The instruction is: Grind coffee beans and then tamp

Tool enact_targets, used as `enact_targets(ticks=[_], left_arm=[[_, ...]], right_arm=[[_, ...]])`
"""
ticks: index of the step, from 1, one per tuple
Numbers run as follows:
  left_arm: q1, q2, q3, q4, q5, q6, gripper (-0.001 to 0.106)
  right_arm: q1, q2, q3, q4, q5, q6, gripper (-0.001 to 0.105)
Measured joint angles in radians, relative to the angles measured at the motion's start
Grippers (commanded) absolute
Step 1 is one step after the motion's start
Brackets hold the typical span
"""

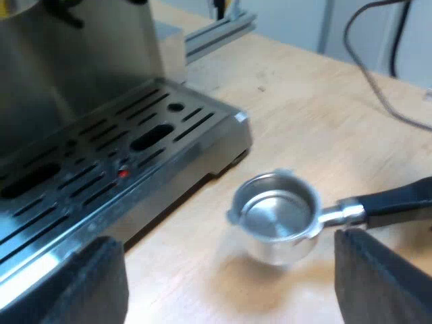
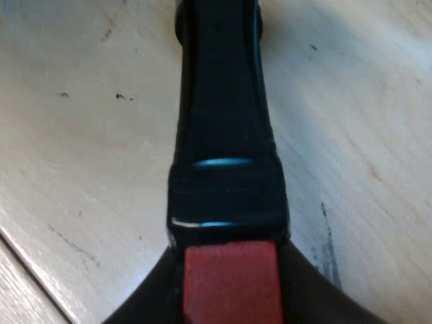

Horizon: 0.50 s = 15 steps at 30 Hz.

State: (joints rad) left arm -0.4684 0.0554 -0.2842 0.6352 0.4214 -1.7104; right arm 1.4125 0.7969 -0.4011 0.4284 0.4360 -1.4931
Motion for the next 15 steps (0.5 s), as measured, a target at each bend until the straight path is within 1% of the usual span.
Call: enact_targets(ticks=[1,2,6,9,11,15], left_arm=[[0.0,0.0,0.001,0.0,0.0,0.0,0.066],[0.0,0.0,0.007,0.009,-0.02,0.002,0.066],[0.0,0.009,0.007,0.008,-0.024,0.003,0.066],[0.0,0.052,0.007,0.008,-0.027,0.003,0.066],[0.0,0.102,0.008,0.008,-0.027,0.003,0.066],[0.0,0.154,0.008,0.006,-0.027,0.003,0.066]], right_arm=[[0.0,0.0,0.002,-0.001,0.0,0.0,0.0],[-0.004,0.005,0.002,0.0,0.0,-0.002,0.0],[-0.038,0.041,0.002,-0.025,-0.006,-0.003,0.0],[-0.086,0.08,0.002,-0.075,-0.046,-0.012,0.0],[-0.12,0.122,0.002,-0.113,-0.067,-0.045,0.0],[-0.155,0.174,0.002,-0.149,-0.109,-0.053,0.0]])
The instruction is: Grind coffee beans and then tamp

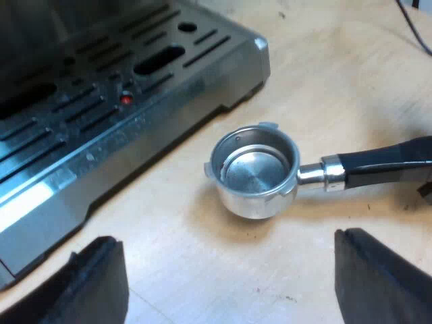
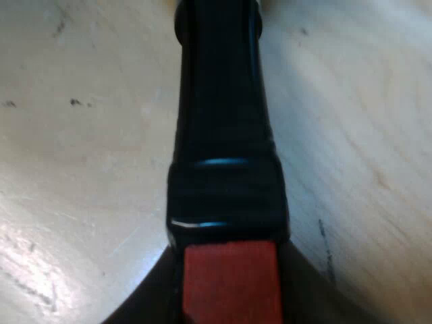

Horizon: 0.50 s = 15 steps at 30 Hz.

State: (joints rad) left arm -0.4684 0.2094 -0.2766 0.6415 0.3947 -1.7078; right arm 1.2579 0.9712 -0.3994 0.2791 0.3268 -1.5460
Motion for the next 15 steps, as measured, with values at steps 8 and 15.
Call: enact_targets(ticks=[8,15], left_arm=[[0.0,0.026,0.0,-0.022,0.008,0.0,0.066],[0.0,0.026,0.0,-0.022,0.03,0.0,0.066]], right_arm=[[-0.006,0.119,0.0,-0.077,-0.006,-0.009,0.0],[-0.006,0.17,-0.002,-0.102,-0.015,-0.009,0.0]])
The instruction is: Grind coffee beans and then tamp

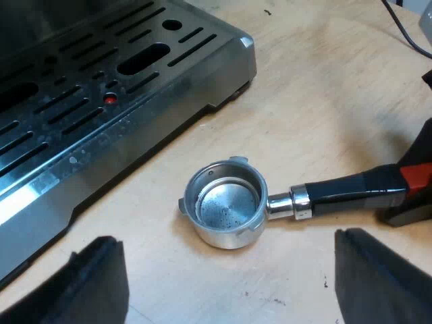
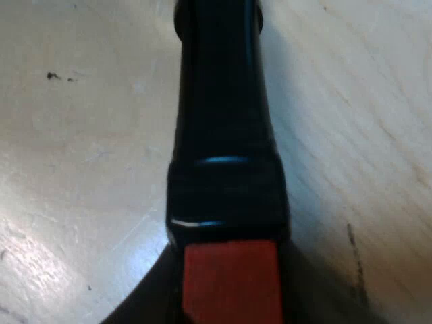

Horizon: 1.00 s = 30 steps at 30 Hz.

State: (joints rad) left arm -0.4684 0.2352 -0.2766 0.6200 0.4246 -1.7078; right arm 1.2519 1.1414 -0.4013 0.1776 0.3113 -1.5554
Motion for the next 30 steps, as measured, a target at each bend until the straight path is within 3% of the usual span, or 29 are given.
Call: enact_targets(ticks=[3,5,11,13,24,30], left_arm=[[0.0,0.0,0.0,0.0,0.007,0.0,0.066],[0.0,0.0,0.0,0.0,0.007,0.0,0.066],[0.0,0.0,0.0,0.0,0.015,0.0,0.066],[0.0,0.0,0.0,0.0,0.015,0.0,0.066],[0.0,0.0,0.0,0.0,0.015,0.0,0.066],[0.0,0.0,0.0,0.0,0.015,0.0,0.066]], right_arm=[[-0.001,0.005,0.0,-0.007,-0.014,0.0,0.001],[-0.001,0.005,0.0,-0.009,-0.019,0.0,0.008],[-0.001,0.005,0.0,-0.009,-0.06,0.0,0.054],[-0.001,0.005,-0.01,0.022,-0.083,0.015,0.058],[-0.001,0.005,-0.103,0.265,-0.088,0.024,0.059],[-0.001,-0.024,-0.187,0.403,-0.16,0.024,0.059]])
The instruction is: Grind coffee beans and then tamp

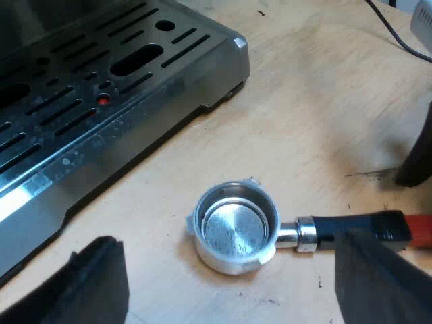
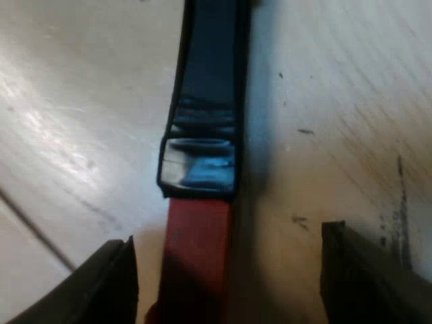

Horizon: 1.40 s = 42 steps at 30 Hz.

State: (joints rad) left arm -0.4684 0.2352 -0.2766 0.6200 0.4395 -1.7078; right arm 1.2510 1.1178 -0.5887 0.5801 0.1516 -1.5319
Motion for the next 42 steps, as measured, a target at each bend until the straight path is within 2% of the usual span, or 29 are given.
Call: enact_targets(ticks=[9,12,16,19,22,25,27,30,34,38,40,42], left_arm=[[0.0,0.0,-0.014,0.017,-0.007,0.002,0.066],[0.0,0.0,-0.092,0.09,-0.081,0.001,0.066],[0.0,0.0,-0.194,0.281,-0.247,0.017,0.066],[0.0,-0.002,-0.242,0.392,-0.313,0.032,0.066],[0.0,-0.002,-0.263,0.42,-0.319,0.032,0.066],[0.0,-0.002,-0.292,0.456,-0.325,0.032,0.066],[0.0,-0.004,-0.339,0.503,-0.368,0.034,0.066],[0.0,-0.004,-0.359,0.521,-0.417,0.036,0.066],[0.0,-0.004,-0.362,0.53,-0.431,0.036,0.066],[0.0,-0.004,-0.362,0.53,-0.505,0.018,0.066],[0.0,-0.004,-0.362,0.53,-0.513,0.016,0.066],[0.0,0.023,-0.362,0.53,-0.517,0.015,0.066]], right_arm=[[0.0,-0.114,-0.102,0.132,-0.008,0.0,0.059],[0.0,-0.162,-0.129,0.136,-0.006,0.0,0.059],[0.0,-0.226,-0.167,0.125,-0.006,0.0,0.059],[0.0,-0.264,-0.174,0.069,-0.006,-0.018,0.059],[0.0,-0.286,-0.174,0.009,0.001,-0.038,0.059],[0.0,-0.291,-0.174,-0.071,0.002,-0.086,0.059],[0.0,-0.291,-0.174,-0.126,0.002,-0.123,0.059],[0.0,-0.291,-0.174,-0.163,0.024,-0.156,0.059],[0.0,-0.291,-0.174,-0.18,0.051,-0.182,0.059],[0.0,-0.291,-0.151,-0.216,0.055,-0.208,0.059],[0.0,-0.291,-0.129,-0.243,0.055,-0.209,0.06],[0.0,-0.291,-0.098,-0.276,0.055,-0.209,0.065]])
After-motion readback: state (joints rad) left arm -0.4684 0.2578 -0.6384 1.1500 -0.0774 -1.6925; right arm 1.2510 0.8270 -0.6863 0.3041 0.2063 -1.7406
